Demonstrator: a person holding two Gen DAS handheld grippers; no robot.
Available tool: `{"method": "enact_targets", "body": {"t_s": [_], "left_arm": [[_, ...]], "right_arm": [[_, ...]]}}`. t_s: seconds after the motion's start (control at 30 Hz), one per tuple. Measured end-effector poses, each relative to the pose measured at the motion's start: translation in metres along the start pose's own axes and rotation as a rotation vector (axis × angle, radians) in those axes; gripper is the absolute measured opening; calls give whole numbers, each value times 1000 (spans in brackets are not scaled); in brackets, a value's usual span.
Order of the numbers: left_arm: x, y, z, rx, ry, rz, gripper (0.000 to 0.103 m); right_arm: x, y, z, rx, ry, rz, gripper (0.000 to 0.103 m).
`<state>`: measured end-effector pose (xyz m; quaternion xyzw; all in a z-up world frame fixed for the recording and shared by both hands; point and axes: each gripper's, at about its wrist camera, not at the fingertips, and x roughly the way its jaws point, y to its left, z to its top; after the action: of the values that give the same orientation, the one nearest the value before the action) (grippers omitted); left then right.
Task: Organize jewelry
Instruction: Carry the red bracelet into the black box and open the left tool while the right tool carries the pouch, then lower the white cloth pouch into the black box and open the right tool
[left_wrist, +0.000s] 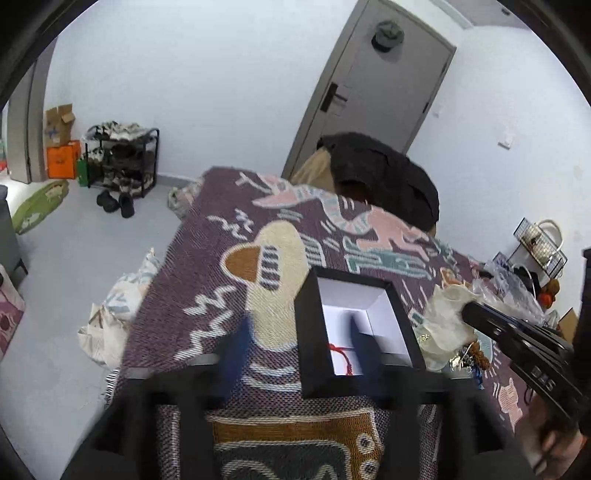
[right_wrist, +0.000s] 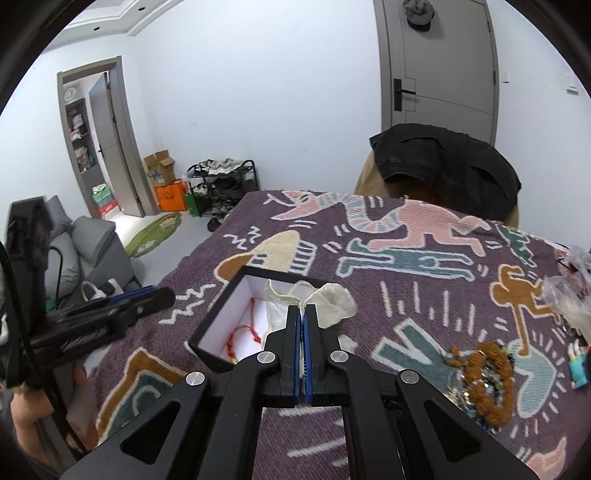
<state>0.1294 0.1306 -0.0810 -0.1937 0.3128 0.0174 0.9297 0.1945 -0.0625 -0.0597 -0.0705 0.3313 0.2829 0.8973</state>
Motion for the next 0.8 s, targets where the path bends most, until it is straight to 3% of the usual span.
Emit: {"method": "enact_targets", "body": {"t_s": [0.03, 0.07, 0.33, 0.47, 0.53, 0.57, 0.6, 0.8], "left_arm": [[-9, 2, 0, 3, -36, -1, 88], [-14, 3, 0, 6, -54, -1, 91], [-30, 10, 6, 22, -82, 24, 91], [-31, 11, 8, 16, -95, 44, 91], [-34, 10, 7, 25, -114, 60, 91], [-35, 8, 7, 31, -124, 64, 91], [-35, 5, 7, 35, -130, 62, 92], [-26, -13, 5, 55, -114, 21, 100]], "right_arm": [[2, 3, 3, 1, -1, 7, 3], [6, 5, 7, 2, -1, 12, 3], [15, 28, 33, -3, -21, 54, 3], [28, 25, 37, 23, 15, 64, 6], [34, 20, 35, 38, 55, 74, 34], [36, 17, 33, 51, 74, 82, 63], [34, 12, 30, 69, 78, 82, 83], [12, -8, 9, 91, 47, 38, 85]]}}
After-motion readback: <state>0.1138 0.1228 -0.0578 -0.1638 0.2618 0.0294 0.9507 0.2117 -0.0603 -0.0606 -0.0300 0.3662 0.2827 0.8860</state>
